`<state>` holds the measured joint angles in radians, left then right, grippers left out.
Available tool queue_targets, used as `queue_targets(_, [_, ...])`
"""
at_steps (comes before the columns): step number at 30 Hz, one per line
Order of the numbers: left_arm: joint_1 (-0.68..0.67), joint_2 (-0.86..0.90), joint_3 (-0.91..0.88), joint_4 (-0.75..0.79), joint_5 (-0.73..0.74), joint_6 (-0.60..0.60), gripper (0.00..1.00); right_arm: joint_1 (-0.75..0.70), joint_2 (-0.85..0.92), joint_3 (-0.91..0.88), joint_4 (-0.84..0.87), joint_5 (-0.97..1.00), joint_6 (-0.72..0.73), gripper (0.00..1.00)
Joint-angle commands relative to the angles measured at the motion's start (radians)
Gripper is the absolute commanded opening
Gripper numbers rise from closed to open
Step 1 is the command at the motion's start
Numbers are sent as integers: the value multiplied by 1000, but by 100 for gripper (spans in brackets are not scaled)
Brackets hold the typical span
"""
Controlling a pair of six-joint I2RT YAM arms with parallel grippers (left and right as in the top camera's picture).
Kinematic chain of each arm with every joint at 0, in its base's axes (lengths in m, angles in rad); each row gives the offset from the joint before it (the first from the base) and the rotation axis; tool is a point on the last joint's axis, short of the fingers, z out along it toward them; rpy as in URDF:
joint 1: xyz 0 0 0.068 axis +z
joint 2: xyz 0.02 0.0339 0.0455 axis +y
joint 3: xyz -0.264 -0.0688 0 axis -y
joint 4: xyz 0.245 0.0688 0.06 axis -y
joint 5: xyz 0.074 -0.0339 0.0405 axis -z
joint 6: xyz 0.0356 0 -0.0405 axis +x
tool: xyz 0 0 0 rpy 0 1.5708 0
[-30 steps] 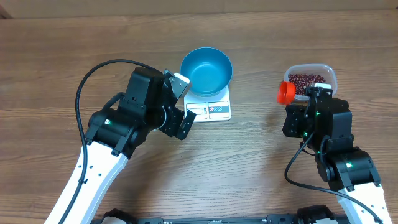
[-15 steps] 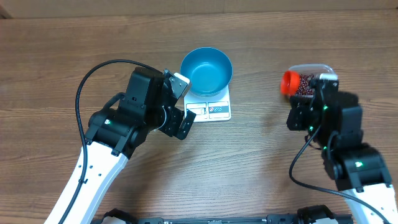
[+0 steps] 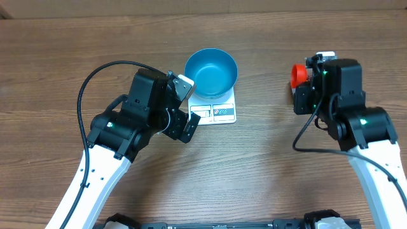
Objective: Scoop item into bowl and weigh 150g on scale
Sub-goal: 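Move the held scoop over the bean tub with the right gripper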
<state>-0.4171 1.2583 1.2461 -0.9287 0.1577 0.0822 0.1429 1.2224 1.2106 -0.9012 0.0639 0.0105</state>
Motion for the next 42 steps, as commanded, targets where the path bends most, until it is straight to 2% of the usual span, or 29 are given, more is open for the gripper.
queue_targets(1, [5, -2, -6, -2, 16, 19, 100, -29, 15, 42, 7, 24, -18, 3])
queue_targets(15, [5, -2, -5, -2, 16, 19, 100, -207, 188, 227, -78, 27, -126, 3])
queue_targets(26, [5, -2, -5, -2, 16, 19, 100, -216, 430, 230, -90, 178, -143, 3])
queue_targets(42, [5, -2, -5, -2, 16, 19, 100, -216, 571, 229, -58, 217, -143, 3])
